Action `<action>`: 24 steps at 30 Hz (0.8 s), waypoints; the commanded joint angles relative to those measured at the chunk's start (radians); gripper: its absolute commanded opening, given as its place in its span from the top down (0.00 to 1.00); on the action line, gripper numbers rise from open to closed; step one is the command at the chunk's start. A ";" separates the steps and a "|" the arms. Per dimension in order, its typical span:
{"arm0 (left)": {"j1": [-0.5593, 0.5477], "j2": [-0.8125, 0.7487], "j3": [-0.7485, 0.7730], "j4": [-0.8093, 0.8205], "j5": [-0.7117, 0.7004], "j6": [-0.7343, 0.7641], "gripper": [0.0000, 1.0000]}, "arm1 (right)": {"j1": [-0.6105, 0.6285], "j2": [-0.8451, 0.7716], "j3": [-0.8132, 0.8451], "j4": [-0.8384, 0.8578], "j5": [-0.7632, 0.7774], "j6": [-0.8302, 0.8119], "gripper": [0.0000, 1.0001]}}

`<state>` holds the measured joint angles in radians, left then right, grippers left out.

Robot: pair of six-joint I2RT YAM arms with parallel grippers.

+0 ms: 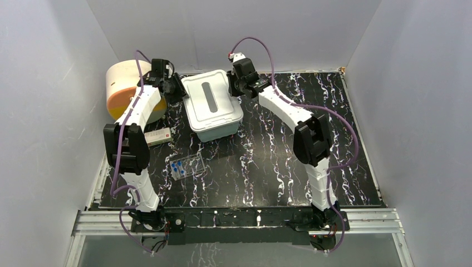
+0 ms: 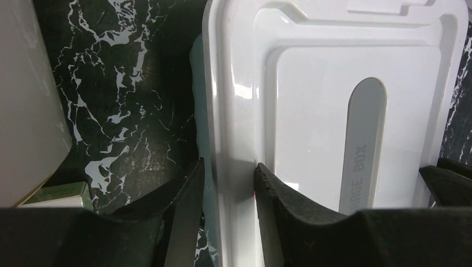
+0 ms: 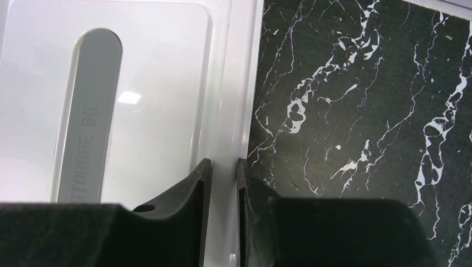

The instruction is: Organize the chemistry lab equipment

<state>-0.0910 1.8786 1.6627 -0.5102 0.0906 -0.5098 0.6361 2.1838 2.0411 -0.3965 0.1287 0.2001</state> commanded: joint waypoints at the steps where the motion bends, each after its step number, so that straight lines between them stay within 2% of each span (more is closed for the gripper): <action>1: 0.005 0.004 0.031 -0.074 0.039 0.032 0.63 | -0.009 -0.074 -0.156 -0.033 -0.005 0.052 0.75; 5: 0.005 -0.001 0.039 -0.074 0.045 0.035 0.63 | -0.022 -0.120 -0.267 0.039 -0.047 0.089 0.75; 8: 0.005 -0.008 0.048 -0.076 0.039 0.040 0.62 | -0.027 -0.116 -0.254 0.036 -0.062 0.098 0.75; 11: 0.005 -0.011 0.077 -0.089 0.033 0.051 0.59 | -0.030 -0.102 -0.188 0.010 -0.067 0.095 0.73; 17: 0.005 -0.026 0.158 -0.099 0.012 0.124 0.47 | -0.038 -0.049 0.032 -0.130 -0.087 0.097 0.60; 24: 0.005 -0.072 0.217 -0.097 0.056 0.132 0.36 | -0.053 -0.065 0.187 -0.228 -0.104 0.116 0.50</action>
<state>-0.0891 1.8782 1.8290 -0.5884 0.1162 -0.3996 0.5953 2.1513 2.1101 -0.5579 0.0422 0.2970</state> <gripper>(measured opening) 0.617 0.485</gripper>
